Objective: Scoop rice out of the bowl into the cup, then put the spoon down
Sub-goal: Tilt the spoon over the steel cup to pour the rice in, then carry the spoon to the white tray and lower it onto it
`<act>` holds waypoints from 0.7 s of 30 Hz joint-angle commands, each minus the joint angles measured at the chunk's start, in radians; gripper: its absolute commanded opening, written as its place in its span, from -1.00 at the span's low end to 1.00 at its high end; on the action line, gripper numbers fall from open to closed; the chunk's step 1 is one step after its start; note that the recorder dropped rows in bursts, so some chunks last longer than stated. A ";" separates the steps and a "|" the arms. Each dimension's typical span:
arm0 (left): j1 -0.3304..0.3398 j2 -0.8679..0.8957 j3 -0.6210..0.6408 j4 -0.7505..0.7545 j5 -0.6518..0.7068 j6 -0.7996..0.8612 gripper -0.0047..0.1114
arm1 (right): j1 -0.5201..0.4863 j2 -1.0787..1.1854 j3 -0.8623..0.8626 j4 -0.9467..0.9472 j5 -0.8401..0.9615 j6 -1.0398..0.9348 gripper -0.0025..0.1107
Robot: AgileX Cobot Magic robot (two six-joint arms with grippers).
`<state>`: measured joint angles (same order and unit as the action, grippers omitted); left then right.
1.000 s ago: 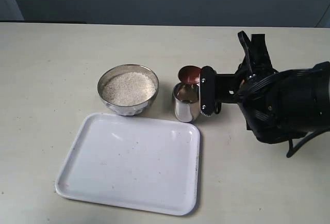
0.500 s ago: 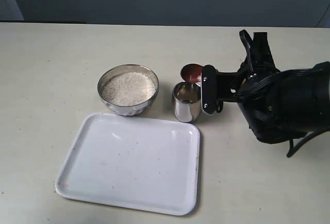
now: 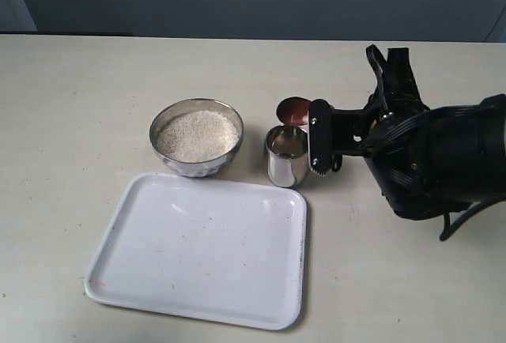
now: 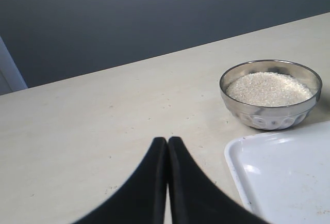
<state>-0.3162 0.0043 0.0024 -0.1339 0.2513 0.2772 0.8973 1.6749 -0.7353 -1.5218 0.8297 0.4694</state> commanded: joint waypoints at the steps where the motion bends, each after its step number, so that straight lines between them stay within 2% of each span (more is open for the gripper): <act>1: -0.005 -0.004 -0.002 -0.006 -0.013 -0.005 -0.91 | 0.000 -0.041 -0.015 0.129 0.006 0.003 -0.97; 6: -0.005 -0.004 -0.002 -0.006 -0.013 -0.005 -0.91 | 0.000 -0.111 -0.059 0.280 -0.007 0.003 -0.97; 9: -0.005 -0.004 -0.002 -0.006 -0.013 -0.005 -0.91 | 0.000 -0.157 -0.096 0.496 -0.067 -0.052 -0.97; 13: -0.005 -0.004 -0.002 -0.006 -0.013 -0.005 -0.91 | 0.000 -0.196 -0.111 0.995 -0.247 -0.421 -0.97; 16: -0.005 -0.004 -0.002 -0.006 -0.013 -0.005 -0.91 | 0.004 -0.183 -0.111 1.325 -0.250 -0.731 -0.97; 18: -0.005 -0.004 -0.002 -0.006 -0.013 -0.005 -0.91 | 0.021 -0.168 -0.109 1.378 -0.218 -0.832 -0.97; 21: -0.005 -0.004 -0.002 -0.006 -0.013 -0.005 -0.91 | 0.055 -0.144 -0.109 1.374 -0.220 -0.836 -0.97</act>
<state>-0.3162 0.0043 0.0024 -0.1339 0.2513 0.2772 0.9269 1.5130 -0.8410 -0.1880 0.6086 -0.3052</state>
